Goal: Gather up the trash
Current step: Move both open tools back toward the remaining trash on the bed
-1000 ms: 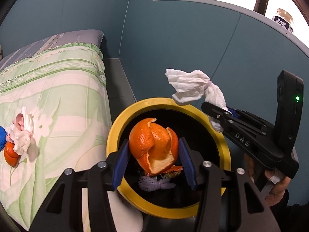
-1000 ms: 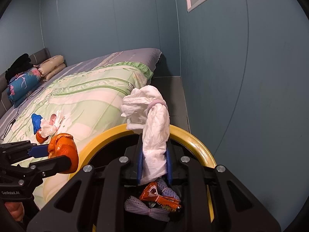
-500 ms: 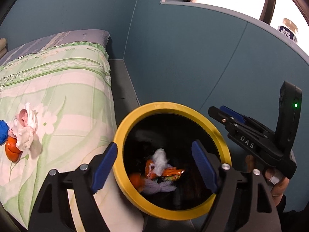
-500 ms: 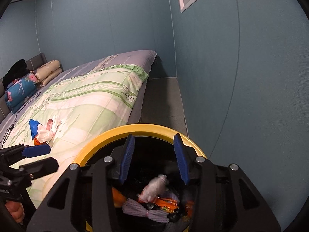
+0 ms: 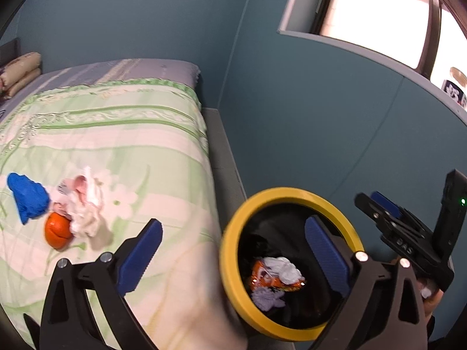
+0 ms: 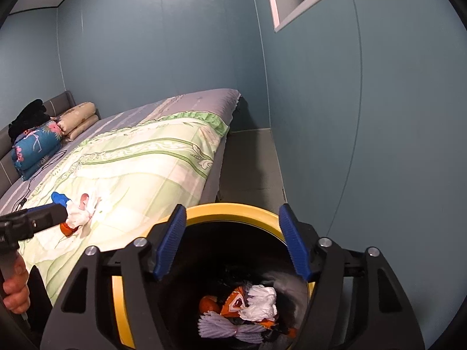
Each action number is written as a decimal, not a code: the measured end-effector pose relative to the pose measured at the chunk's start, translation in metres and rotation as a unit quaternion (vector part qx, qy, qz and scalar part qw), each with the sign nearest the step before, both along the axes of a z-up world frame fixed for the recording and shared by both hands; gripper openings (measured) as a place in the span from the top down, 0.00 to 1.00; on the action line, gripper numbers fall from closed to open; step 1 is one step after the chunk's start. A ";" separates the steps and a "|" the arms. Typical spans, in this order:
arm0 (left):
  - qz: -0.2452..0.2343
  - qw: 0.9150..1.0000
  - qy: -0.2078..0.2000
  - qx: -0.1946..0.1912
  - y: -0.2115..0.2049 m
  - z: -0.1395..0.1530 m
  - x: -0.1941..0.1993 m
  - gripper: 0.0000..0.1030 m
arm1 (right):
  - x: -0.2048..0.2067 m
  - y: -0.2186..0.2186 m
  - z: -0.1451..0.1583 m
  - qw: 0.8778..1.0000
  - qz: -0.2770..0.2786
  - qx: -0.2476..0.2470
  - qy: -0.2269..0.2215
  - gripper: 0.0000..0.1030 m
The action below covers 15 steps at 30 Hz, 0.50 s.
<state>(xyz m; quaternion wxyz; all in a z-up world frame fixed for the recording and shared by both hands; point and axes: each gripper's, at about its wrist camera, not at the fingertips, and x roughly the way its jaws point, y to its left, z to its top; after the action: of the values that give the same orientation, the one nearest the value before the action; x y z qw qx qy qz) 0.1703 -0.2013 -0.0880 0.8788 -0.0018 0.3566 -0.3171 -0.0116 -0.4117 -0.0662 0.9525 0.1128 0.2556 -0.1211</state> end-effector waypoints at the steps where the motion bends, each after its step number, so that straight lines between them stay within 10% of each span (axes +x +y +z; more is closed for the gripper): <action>1: 0.004 1.000 -0.004 0.002 0.003 0.002 0.002 0.08 | 0.001 0.004 0.002 1.000 0.004 -0.002 -0.001 0.38; 15: 0.099 0.994 -0.038 -0.001 0.088 0.033 0.037 0.08 | 0.027 0.061 0.018 0.996 0.080 -0.010 -0.028 0.24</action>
<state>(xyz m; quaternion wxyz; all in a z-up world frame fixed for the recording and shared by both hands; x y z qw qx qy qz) 0.2072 -0.1130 -0.0550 0.9187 -0.0262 0.3204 -0.2293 0.0157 -0.3512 -0.0477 0.9670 0.0862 0.2357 -0.0440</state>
